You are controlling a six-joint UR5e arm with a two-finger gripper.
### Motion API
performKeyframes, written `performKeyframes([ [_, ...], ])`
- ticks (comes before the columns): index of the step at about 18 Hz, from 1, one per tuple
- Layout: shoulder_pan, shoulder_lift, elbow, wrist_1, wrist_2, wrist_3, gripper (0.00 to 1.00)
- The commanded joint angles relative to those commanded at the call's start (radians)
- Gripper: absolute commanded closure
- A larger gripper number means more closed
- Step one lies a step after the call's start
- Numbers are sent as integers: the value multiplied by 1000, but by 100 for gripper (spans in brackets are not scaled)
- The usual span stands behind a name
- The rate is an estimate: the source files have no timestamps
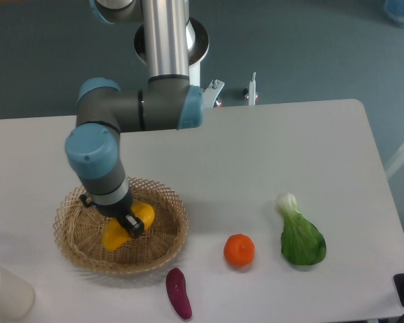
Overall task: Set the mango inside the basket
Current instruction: 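Carry the mango over the wicker basket and lower it inside, then open the gripper to release the mango into the basket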
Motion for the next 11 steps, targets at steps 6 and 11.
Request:
performKeyframes([
  [6, -22, 14, -28, 26, 0, 2, 1],
  [11, -22, 15, -17, 60, 0, -103, 0],
])
